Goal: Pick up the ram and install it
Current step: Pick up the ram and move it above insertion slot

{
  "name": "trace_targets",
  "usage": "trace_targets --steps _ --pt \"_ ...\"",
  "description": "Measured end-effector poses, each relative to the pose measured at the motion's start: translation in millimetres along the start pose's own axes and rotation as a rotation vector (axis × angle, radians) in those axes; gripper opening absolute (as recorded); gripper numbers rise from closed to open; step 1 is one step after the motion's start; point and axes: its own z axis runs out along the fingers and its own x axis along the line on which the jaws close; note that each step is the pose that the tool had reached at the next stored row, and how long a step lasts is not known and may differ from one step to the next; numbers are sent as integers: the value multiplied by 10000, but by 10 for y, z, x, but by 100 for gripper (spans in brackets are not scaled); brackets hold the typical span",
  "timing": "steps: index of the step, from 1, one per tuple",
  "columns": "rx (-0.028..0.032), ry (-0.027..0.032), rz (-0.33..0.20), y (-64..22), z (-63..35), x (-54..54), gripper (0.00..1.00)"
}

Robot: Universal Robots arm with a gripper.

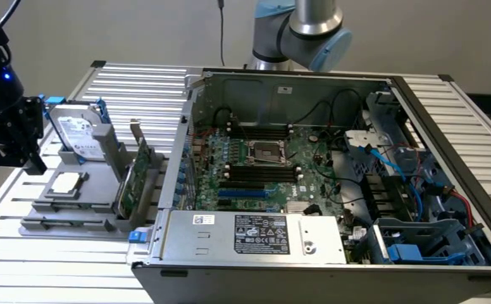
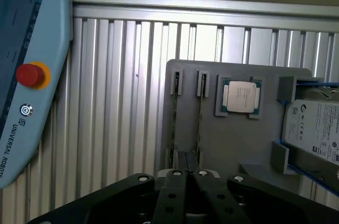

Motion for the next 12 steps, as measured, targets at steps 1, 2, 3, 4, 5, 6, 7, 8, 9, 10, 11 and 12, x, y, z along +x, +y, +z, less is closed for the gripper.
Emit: trace_targets --steps 1,2,3,4,5,6,7,8,9,10,11,12 --pt "0 0 0 0 0 0 10" --pt "0 0 1 0 0 0 11" --pt "0 0 0 0 0 0 11" --pt "0 0 0 0 0 0 11" --pt "0 -1 0 0 0 0 11" --pt "0 0 0 0 0 0 13" --pt "0 -1 0 0 0 0 13" --pt "0 0 0 0 0 0 18" --pt "0 0 0 0 0 0 18" --pt "0 0 0 0 0 0 24" --pt "0 -1 0 0 0 0 31" --pt "0 0 0 0 0 0 31"
